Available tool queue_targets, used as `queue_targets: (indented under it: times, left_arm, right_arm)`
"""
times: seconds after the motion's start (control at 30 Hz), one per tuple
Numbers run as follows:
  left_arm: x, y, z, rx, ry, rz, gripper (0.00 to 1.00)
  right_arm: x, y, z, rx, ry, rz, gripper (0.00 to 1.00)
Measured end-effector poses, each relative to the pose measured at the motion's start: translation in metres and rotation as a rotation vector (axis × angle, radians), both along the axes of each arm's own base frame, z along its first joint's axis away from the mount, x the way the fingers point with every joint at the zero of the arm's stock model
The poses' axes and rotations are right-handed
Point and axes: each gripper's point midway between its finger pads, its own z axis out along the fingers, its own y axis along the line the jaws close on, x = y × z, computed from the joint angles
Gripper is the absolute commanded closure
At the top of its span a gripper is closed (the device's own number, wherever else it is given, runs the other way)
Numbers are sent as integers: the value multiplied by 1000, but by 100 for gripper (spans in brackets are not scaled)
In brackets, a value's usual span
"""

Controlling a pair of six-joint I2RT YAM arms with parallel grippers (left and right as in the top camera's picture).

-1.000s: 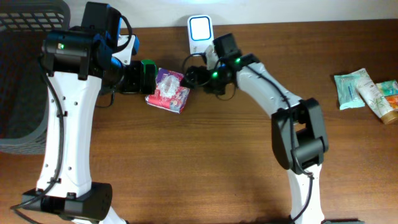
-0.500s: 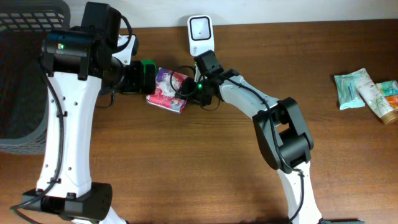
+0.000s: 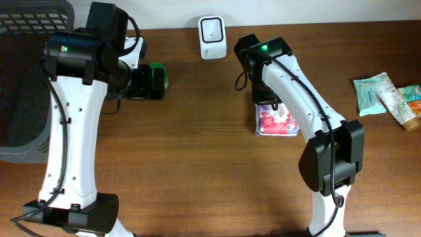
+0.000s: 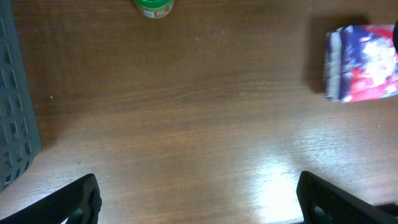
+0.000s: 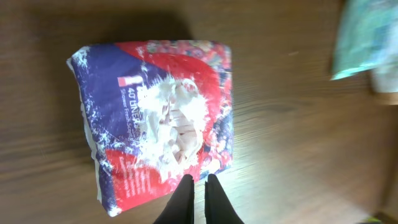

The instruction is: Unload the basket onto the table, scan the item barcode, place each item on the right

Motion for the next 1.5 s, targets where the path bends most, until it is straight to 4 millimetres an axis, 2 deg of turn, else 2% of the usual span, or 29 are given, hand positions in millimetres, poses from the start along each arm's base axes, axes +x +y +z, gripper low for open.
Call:
queue_targets:
  times: [0.03, 0.07, 0.17, 0.23, 0.33, 0.4, 0.47, 0.57, 0.63, 0.67, 0.73, 0.77, 0.83, 0.9, 0.93, 1.0, 1.03, 1.07, 1.13, 1.17, 1.2, 1.23, 1.27, 1.3, 1.33, 1.4, 1.43, 1.47, 1.5]
  left_arm:
    - [0, 0, 0, 0, 0, 0, 1]
    - [0, 0, 0, 0, 0, 0, 1]
    - [0, 0, 0, 0, 0, 0, 1]
    - [0, 0, 0, 0, 2, 0, 1]
    - [0, 0, 0, 0, 1, 0, 1]
    - [0, 0, 0, 0, 0, 0, 1]
    - [0, 0, 0, 0, -2, 0, 1]
    - [0, 0, 0, 0, 0, 0, 1]
    - [0, 0, 0, 0, 0, 0, 1]
    - [0, 0, 0, 0, 0, 0, 1]
    - [0, 0, 0, 0, 0, 0, 1]
    - [0, 0, 0, 0, 0, 0, 1]
    - [1, 0, 0, 0, -2, 0, 1]
    - [0, 0, 0, 0, 0, 0, 1]
    - [0, 0, 0, 0, 0, 0, 1]
    - [0, 0, 0, 0, 1, 0, 1]
    - [0, 0, 0, 0, 0, 0, 1]
    - [0, 0, 0, 0, 0, 0, 1]
    - [0, 0, 0, 0, 0, 0, 1]
    - [0, 0, 0, 0, 0, 0, 1]
    - [0, 0, 0, 0, 1, 0, 1]
    - [0, 0, 0, 0, 2, 0, 1]
    - [0, 0, 0, 0, 0, 0, 1]
    - [0, 0, 0, 0, 0, 0, 1]
    - [0, 0, 0, 0, 1, 0, 1]
    - [0, 0, 0, 0, 2, 0, 1]
    - [0, 0, 0, 0, 1, 0, 1]
    - [0, 0, 0, 0, 1, 0, 1]
    - [0, 0, 0, 0, 1, 0, 1]
  right_arm:
    - [2, -8, 3, -45, -9, 2, 68]
    - [2, -14, 3, -74, -7, 3, 51]
    - [0, -33, -16, -44, 41, -53, 32]
    - [4, -47, -31, 177, 112, -64, 28]
    - [8, -83, -37, 704, 129, -39, 24]
    - [11, -86, -41, 898, 73, 1, 24]
    - [10, -81, -59, 1011, 38, 17, 25]
    - [-6, -68, -93, 1075, 62, 21, 28]
    - [-18, -55, -114, 1145, 55, 29, 90]
    - [-21, -50, -118, 1167, 57, 16, 96]
    - [-21, -46, -115, 1182, 64, -5, 96]
    - [-20, -46, -111, 1171, 80, -39, 96]
    - [-5, -67, -87, 964, 103, -108, 96]
    - [3, -93, -39, 593, 92, -184, 96]
    - [5, -96, -8, 341, 27, -195, 96]
    - [-14, -109, 6, 26, 34, -257, 96]
    - [-9, -104, 6, -84, -4, -252, 96]
    - [-7, -97, -4, -152, -5, -242, 96]
    - [-10, -85, -39, -225, 67, -216, 96]
    - [-10, -77, -58, -257, 95, -193, 89]
    - [-8, -71, -60, -281, 92, -168, 77]
    - [-5, -49, -62, -289, 60, -120, 63]
    - [-5, -31, -64, -282, 49, -79, 57]
    - [-7, -6, -66, -247, 38, -42, 47]
    - [-6, 29, -68, -169, 23, -7, 31]
    - [-2, 84, -61, -31, 6, 69, 12]
    - [10, 119, -33, 90, -36, 125, 8]
    - [16, 126, -19, 132, -66, 129, 3]
    - [20, 119, 7, 162, -66, 137, 0]
